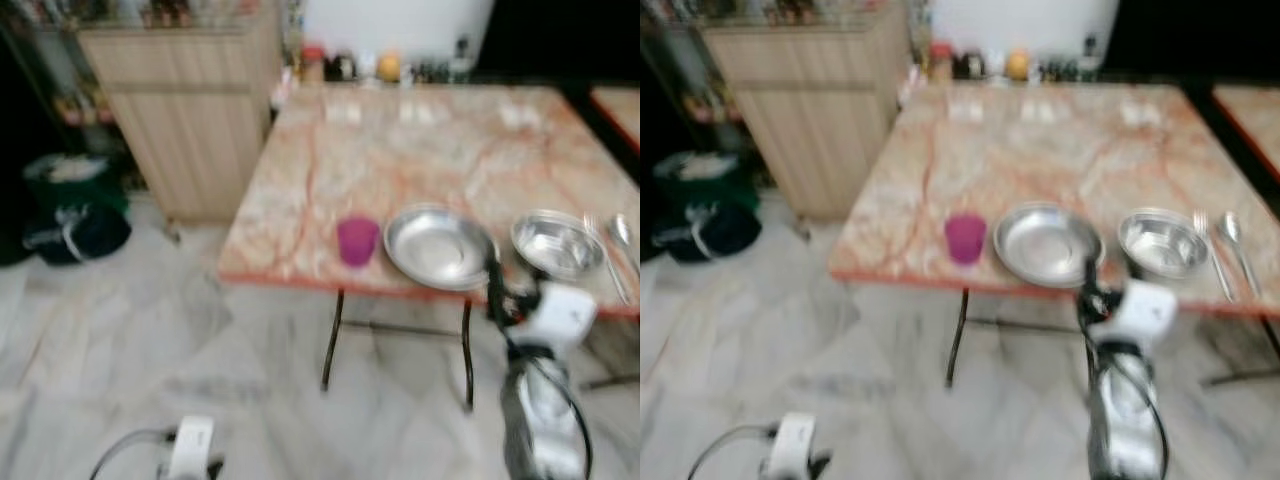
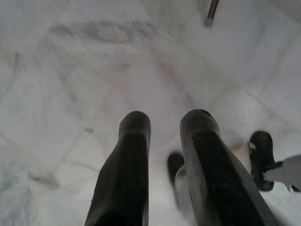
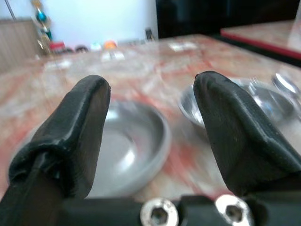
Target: Setting the table
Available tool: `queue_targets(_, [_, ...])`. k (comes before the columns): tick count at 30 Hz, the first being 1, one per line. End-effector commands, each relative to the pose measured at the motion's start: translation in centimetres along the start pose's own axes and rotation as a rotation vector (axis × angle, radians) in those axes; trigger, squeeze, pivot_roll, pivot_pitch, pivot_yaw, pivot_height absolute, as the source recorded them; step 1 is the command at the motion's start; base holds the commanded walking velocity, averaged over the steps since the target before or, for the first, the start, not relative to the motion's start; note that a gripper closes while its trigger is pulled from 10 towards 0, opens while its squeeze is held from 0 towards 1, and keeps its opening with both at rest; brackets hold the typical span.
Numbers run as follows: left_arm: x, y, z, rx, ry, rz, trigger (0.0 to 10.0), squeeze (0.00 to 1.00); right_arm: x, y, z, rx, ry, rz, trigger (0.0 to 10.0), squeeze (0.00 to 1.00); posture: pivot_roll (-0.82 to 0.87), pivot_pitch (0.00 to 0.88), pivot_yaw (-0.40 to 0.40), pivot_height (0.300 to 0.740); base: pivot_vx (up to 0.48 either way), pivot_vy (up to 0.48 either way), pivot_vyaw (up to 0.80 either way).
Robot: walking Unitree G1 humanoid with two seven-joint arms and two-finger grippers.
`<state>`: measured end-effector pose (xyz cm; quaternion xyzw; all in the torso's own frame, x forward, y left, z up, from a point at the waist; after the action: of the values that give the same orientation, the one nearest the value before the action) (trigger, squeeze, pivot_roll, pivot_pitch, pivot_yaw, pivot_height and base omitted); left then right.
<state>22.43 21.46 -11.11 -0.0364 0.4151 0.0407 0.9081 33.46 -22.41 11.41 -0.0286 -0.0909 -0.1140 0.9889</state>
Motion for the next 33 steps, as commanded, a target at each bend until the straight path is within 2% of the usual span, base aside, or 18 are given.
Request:
queue_targets(1, [-0.2,1.3,-0.2,0.006,0.006,0.030,10.0,0.00,0.0,0.7,0.5,0.031,-0.003,0.006,10.0,0.00,-0.01,0.049,-0.001,0.740,0.000,0.000,0.00])
queue_targets(8, [-0.3,1.3,-0.3,0.005,0.007,0.031,10.0,0.00,-0.6,-0.3,0.5,0.094,0.042,-0.042,10.0,0.00,-0.01,0.061,-0.004,0.740,0.000,0.000,0.00])
queue_targets(13, [-0.4,1.4,-0.7,0.005,0.017,0.032,10.0,0.00,-1.1,-2.1,-0.5,0.269,0.134,-0.173,10.0,0.00,-0.01,0.065,-0.006,0.740,0.000,0.000,0.00])
queue_targets(17, [-0.4,1.3,-0.8,0.005,0.017,0.032,10.0,0.00,-0.8,-2.4,-0.8,0.316,0.160,-0.200,10.0,0.00,-0.01,0.066,-0.007,0.740,0.000,0.000,0.00])
queue_targets(18, [-0.4,1.3,-0.7,0.003,0.016,0.032,10.0,0.00,-0.5,-2.4,-1.0,0.353,0.178,-0.216,10.0,0.00,-0.01,0.066,-0.007,0.740,0.000,0.000,0.00])
queue_targets(22, [-0.4,1.3,-0.7,0.004,0.016,0.032,10.0,0.00,0.4,-2.2,-2.8,0.447,0.297,-0.230,10.0,0.00,-0.01,0.066,-0.007,0.740,0.000,0.000,0.00])
queue_targets(27, [-0.3,1.3,-0.7,0.001,0.014,0.033,10.0,0.00,1.2,-2.3,-3.6,0.458,0.357,-0.252,10.0,0.00,0.00,0.066,-0.008,0.740,0.000,0.000,0.00])
queue_targets(33, [-0.4,1.3,-0.7,0.002,0.015,0.035,10.0,0.00,2.6,-1.3,-3.1,0.455,0.376,-0.194,10.0,0.00,0.00,0.066,-0.009,0.740,0.000,0.000,0.00])
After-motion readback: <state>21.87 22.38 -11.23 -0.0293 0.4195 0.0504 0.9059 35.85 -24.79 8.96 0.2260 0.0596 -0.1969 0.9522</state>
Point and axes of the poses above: a point about 5 cm out from each wrist's last joint towards the gripper, its own x axis pointing out of the wrist towards the gripper, its own z axis along the axis of the wrist's last joint, y = z × x, the point moved 5 cm from there along x, pointing out of the wrist towards the gripper, and after that the axes turned 10 degrees about -x, right-handed, at the moved point
